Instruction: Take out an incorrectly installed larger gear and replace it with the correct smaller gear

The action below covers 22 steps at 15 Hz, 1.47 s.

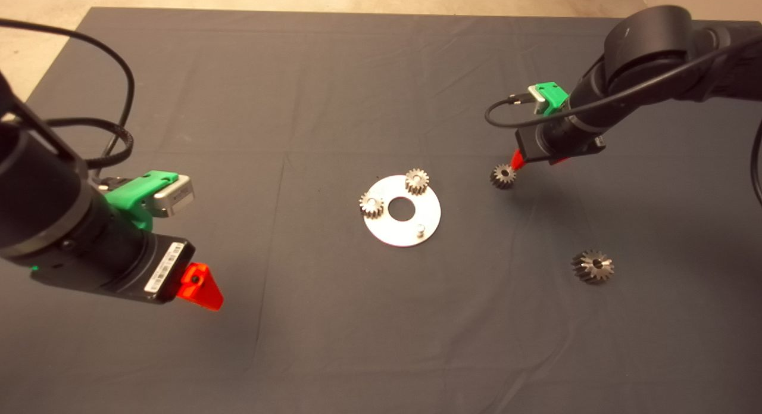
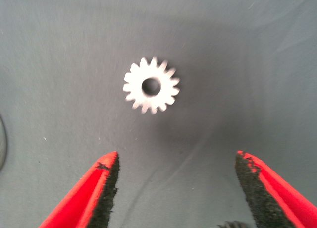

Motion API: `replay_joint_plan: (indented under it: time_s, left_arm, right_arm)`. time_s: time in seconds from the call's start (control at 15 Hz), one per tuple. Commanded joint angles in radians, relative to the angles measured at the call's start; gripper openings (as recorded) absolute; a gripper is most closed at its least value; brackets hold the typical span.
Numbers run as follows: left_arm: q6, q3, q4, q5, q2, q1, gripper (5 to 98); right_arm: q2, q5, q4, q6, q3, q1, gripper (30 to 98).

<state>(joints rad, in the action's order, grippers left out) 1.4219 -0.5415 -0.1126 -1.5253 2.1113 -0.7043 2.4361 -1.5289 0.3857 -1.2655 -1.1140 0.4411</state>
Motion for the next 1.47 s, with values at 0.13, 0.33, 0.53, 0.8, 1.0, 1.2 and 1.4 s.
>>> replay_joint_plan:
  time_s: [0.13, 0.33, 0.53, 0.8, 1.0, 1.2, 1.4]
  left_arm:
    - [0.003, 0.005, -0.015, -0.035, -0.001, -0.015, 97.9]
    - [0.003, 0.003, -0.015, -0.035, -0.001, -0.015, 97.9]
    - [0.002, 0.001, -0.015, -0.035, -0.001, -0.015, 97.9]
    - [0.002, -0.001, -0.015, -0.035, 0.000, -0.015, 97.9]
    - [0.002, -0.001, -0.015, -0.033, 0.000, -0.015, 97.9]
    - [0.002, 0.000, -0.015, -0.033, 0.000, -0.015, 97.9]
    - [0.002, 0.005, -0.015, -0.035, -0.003, -0.017, 97.9]
  right_arm:
    - [0.016, -0.007, 0.010, -0.006, -0.017, -0.041, 62.8]
    - [0.033, -0.005, 0.005, 0.001, -0.084, -0.038, 67.7]
    - [0.056, -0.005, -0.075, 0.012, -0.221, -0.033, 68.1]
    - [0.099, -0.004, -0.142, 0.043, -0.287, -0.030, 68.1]
    - [0.128, -0.004, -0.145, 0.043, -0.291, -0.030, 68.1]
    - [0.165, -0.005, -0.145, 0.045, -0.338, -0.030, 68.1]
    - [0.173, -0.005, -0.143, 0.047, -0.349, -0.032, 68.1]
